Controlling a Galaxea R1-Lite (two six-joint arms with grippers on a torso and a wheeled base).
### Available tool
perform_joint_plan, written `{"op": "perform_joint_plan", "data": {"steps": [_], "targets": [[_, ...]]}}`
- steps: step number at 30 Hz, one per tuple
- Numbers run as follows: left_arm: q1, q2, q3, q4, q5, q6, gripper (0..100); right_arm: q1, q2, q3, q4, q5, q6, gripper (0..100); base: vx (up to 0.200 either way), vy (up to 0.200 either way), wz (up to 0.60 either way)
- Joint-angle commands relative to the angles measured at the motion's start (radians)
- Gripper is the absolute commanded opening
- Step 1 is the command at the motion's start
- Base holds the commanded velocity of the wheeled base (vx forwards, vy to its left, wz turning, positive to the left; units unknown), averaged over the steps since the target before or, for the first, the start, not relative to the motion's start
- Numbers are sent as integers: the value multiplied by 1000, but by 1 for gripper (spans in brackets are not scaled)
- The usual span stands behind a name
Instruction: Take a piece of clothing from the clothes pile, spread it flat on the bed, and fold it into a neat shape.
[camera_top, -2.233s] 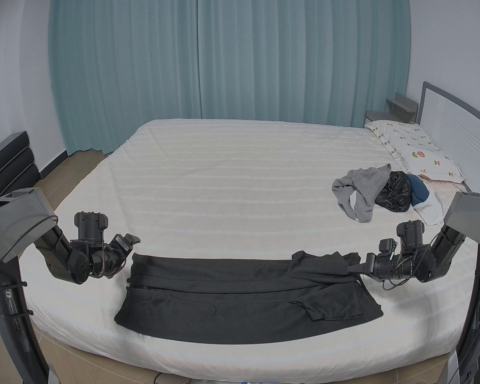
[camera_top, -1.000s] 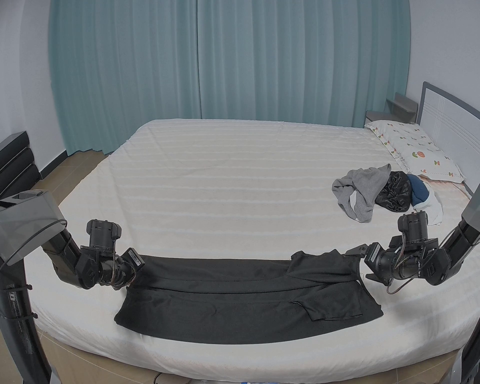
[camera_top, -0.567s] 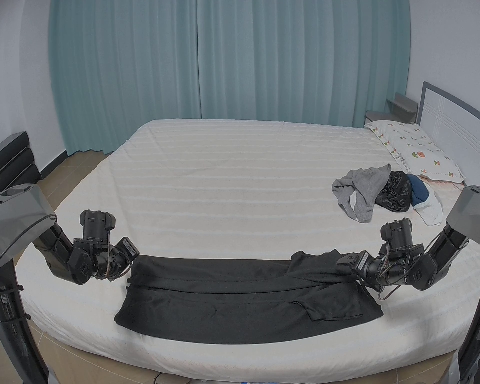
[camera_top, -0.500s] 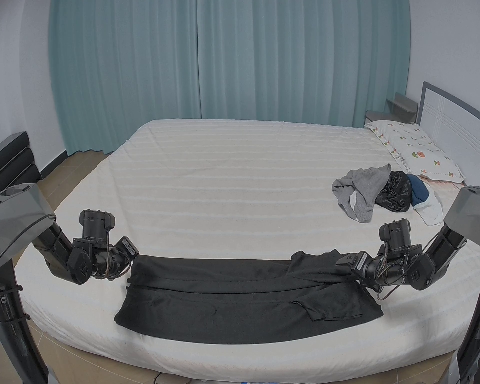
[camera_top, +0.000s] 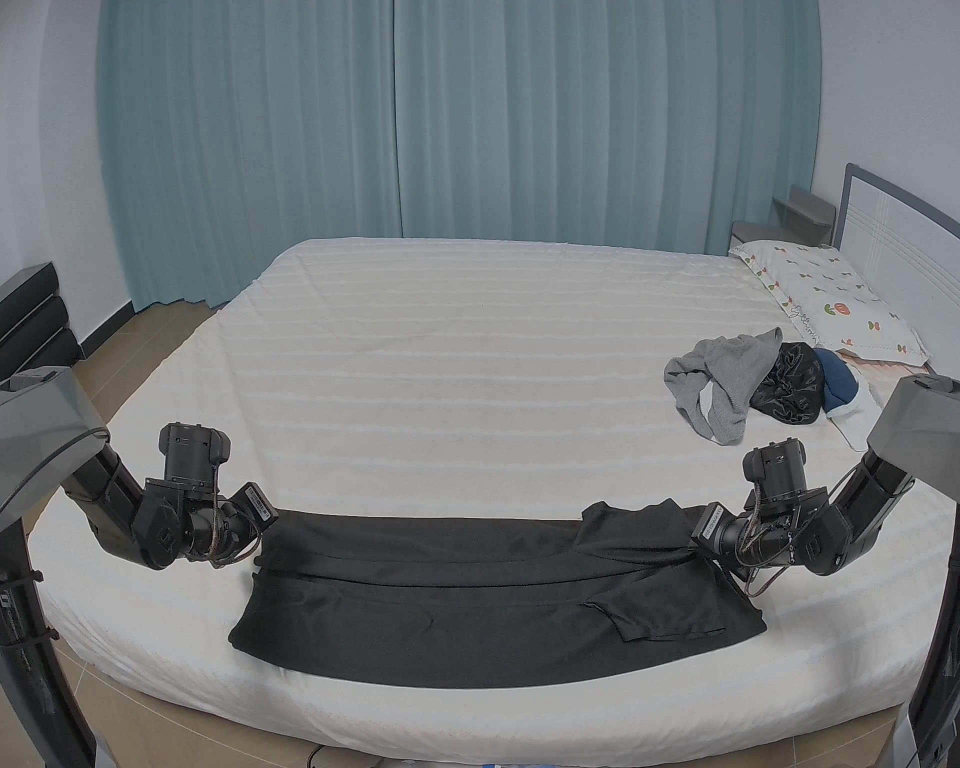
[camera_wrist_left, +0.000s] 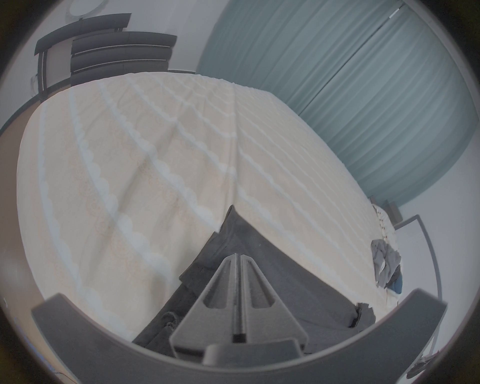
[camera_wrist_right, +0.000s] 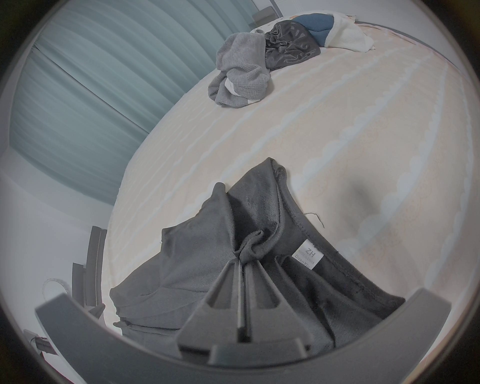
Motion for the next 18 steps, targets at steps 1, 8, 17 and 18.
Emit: {"op": "perform_joint_plan", "data": {"steps": [1,8,17,18], "targets": [[1,6,8,6,0,12,0,0,-38,2,4,0,2,0,0,0,0],[0,24,5,11,-8,13,0,-10,-99,8,1,3,5,0,0,0,0],[14,73,-30,8,-11,10,0,-14,-70,2,-6,3,9,0,0,0,0],[18,73,-23,2,-13,15,0,-12,-70,2,-6,5,9,0,0,0,0]]}}
